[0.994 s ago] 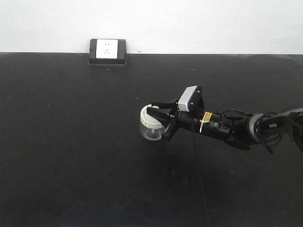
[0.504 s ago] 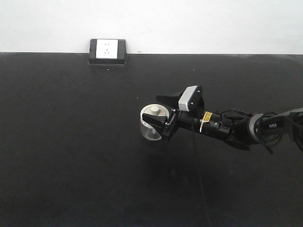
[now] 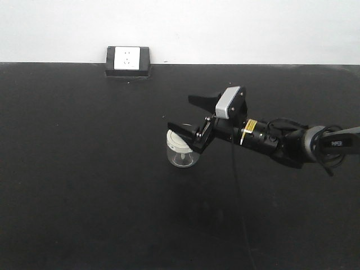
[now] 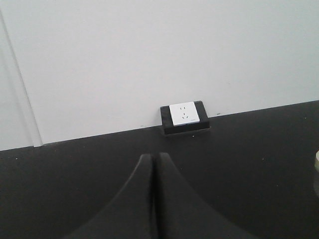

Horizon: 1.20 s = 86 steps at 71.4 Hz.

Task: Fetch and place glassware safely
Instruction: 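Lift the open right gripper up and away from the jar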

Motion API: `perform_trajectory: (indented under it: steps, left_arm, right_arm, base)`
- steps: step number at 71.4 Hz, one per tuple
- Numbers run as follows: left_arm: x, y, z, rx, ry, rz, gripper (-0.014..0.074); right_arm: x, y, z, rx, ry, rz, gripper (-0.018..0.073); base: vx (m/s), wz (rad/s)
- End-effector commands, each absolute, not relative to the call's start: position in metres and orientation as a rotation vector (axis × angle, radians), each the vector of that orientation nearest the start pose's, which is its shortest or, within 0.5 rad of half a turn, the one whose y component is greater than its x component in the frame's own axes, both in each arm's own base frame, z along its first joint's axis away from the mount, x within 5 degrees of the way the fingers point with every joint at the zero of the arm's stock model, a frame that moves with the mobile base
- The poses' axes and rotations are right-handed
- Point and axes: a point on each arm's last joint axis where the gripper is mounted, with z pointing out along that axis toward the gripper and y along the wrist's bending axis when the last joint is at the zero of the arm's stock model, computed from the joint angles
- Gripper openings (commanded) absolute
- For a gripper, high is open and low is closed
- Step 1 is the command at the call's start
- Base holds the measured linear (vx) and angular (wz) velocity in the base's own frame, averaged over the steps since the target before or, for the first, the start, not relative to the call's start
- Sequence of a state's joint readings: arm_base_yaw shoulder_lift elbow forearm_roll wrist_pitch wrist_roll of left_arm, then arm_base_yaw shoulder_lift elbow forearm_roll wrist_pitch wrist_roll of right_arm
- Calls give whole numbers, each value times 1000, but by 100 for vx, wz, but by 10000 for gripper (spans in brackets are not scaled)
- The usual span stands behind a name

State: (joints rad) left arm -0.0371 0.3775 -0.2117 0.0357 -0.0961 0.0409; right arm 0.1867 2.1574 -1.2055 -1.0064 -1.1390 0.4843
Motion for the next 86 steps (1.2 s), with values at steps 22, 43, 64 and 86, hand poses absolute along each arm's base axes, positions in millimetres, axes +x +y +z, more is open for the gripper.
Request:
perform_trajectory:
  steps: [22,43,64,86]
  left_arm:
    - [95,-4,283,79,1457,17,-7]
    - [95,-4,283,79,1457,17,-7]
    - [95,-4,283,79,1457,17,-7]
    - [95,-4,283,79,1457,17,-7]
  right_arm:
    - [380,132,297,-771,1338,699,428]
    - [354,112,353,-647,1485,512,-13]
    - [332,97,383,-461,1599,491,-8]
    - [294,67,394,-270,1656,264,-5]
  base:
    - [0,0]
    - [0,0]
    - [0,0]
    - [0,0]
